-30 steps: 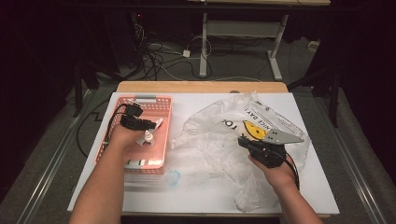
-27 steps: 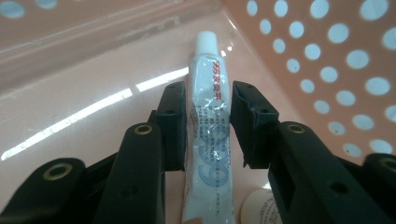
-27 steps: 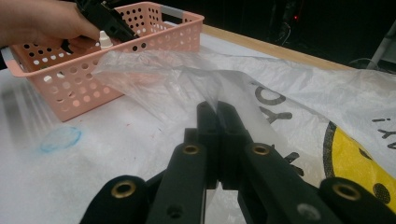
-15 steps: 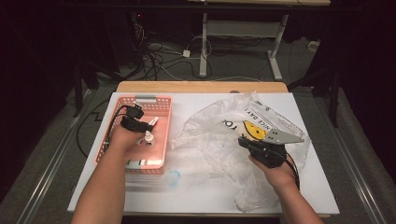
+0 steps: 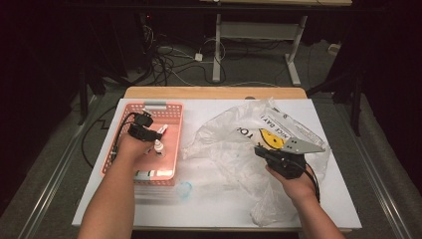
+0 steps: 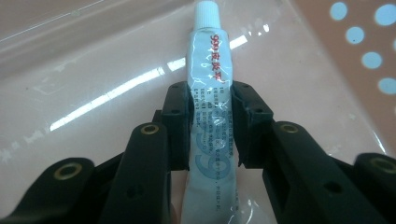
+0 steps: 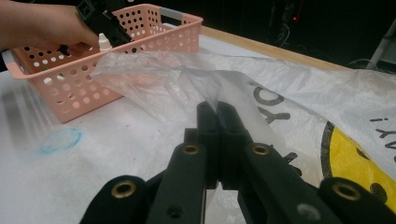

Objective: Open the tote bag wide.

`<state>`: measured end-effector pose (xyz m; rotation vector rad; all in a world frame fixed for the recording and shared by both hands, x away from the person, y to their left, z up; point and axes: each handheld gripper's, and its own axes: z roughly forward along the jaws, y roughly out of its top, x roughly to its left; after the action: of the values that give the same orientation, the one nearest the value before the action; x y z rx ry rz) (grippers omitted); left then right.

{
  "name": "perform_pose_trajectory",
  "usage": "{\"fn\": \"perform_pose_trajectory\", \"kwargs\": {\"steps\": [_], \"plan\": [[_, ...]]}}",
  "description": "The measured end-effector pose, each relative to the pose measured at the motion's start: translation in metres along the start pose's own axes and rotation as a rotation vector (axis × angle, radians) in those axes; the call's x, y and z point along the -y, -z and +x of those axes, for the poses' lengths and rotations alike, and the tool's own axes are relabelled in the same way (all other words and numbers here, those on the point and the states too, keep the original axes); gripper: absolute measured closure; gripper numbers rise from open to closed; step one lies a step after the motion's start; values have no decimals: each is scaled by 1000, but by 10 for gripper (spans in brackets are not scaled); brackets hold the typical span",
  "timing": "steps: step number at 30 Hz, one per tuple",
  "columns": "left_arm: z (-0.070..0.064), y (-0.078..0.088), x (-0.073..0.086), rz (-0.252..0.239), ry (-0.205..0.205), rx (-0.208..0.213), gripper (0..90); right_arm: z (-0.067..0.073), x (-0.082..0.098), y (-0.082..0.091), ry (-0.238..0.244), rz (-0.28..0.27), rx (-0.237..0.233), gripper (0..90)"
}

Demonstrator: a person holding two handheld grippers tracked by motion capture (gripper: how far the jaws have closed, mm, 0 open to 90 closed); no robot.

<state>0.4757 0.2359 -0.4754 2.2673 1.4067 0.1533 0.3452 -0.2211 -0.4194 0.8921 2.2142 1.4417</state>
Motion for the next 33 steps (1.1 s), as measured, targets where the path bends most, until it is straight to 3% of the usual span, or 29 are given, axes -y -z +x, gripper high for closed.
{"fn": "perform_pose_trajectory", "kwargs": {"steps": [3, 9, 16, 20, 25, 30, 33], "plan": [[1, 3, 1, -11, 19, 10, 682, 0, 0, 0, -6, -4, 3, 900], [2, 21, 5, -80, 56, 0, 682, -1, -1, 1, 3, -9, 7, 900], [-3, 37, 15, -156, 58, -16, 682, 2, 0, 1, 11, -9, 2, 900], [-2, 48, 20, -217, 86, 16, 682, 1, 0, 2, -2, -16, -14, 900], [-6, 59, 26, -262, 91, 13, 682, -1, 0, 5, -1, -23, -6, 900], [-15, 64, 33, -261, 56, -19, 682, 0, 0, 5, 2, -22, -6, 900], [-19, 68, 37, -297, 68, -14, 682, -1, -1, 4, 11, -28, -8, 900]]}}
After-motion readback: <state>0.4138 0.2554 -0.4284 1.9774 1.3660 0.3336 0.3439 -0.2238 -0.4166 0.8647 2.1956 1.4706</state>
